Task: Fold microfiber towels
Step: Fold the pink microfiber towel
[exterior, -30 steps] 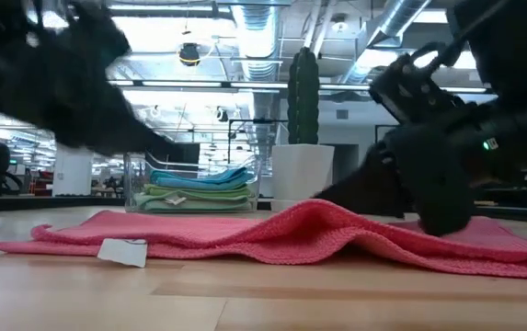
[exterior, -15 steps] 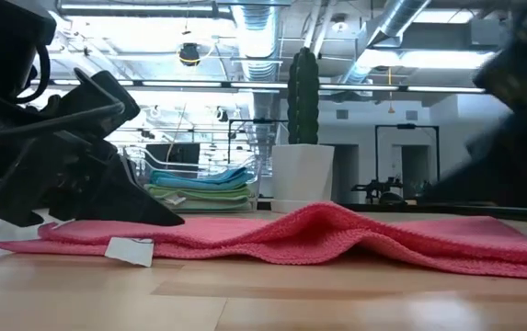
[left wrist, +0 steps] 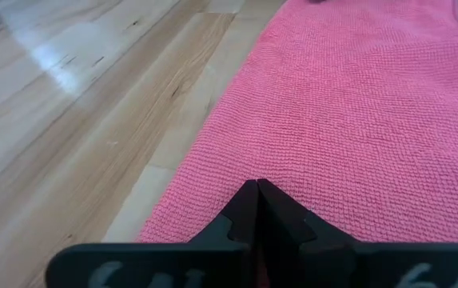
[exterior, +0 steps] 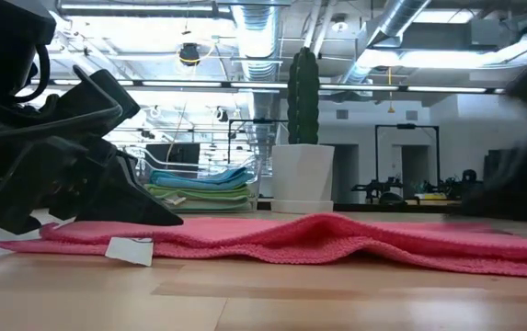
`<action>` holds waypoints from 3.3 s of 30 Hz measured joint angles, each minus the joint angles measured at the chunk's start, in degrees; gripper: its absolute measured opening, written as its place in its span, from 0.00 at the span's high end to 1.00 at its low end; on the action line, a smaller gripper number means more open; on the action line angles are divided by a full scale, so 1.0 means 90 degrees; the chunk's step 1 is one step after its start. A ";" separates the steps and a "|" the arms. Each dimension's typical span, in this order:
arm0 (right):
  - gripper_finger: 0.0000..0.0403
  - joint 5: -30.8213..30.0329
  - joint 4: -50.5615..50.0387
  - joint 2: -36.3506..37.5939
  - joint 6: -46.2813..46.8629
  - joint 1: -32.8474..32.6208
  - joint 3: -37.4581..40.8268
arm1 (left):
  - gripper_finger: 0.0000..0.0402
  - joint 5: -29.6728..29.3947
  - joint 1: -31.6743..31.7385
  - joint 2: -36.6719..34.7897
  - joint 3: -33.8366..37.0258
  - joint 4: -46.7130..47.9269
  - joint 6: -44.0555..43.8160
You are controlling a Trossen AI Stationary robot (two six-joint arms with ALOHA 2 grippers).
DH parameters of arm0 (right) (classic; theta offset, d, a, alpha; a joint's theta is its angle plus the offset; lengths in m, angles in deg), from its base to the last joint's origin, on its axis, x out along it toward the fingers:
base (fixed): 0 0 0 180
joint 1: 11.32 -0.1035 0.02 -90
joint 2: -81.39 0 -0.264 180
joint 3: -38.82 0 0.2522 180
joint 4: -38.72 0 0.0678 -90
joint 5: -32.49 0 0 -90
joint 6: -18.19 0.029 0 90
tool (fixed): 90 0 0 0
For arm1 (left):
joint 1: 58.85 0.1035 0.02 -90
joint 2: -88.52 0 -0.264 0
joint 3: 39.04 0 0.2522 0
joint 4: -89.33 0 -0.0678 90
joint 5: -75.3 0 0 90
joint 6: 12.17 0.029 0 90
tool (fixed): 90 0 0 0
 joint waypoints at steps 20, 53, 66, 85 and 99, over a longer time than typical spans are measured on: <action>0.98 0.0986 0.1800 -0.1708 -0.1200 -0.0146 -0.1508 | 1.00 -0.0155 0.0005 -0.1113 0.0029 0.2286 0.0417; 0.48 0.3422 -0.4603 0.1989 -0.1432 0.2446 -0.1464 | 1.00 0.0658 0.0109 -0.1756 0.0044 0.2197 0.0855; 0.55 0.4247 -0.4050 0.1096 -0.1712 0.2766 -0.1498 | 1.00 0.0733 0.0104 -0.1464 0.0034 0.2044 0.0837; 0.97 0.4704 -0.4365 0.1676 -0.2227 0.3042 -0.2220 | 1.00 0.0816 0.0104 -0.1457 0.0039 0.1624 0.0866; 0.96 0.5508 -0.4452 0.0042 -0.3052 0.3832 -0.4043 | 1.00 0.0777 0.0104 -0.1457 0.0039 0.1525 0.0868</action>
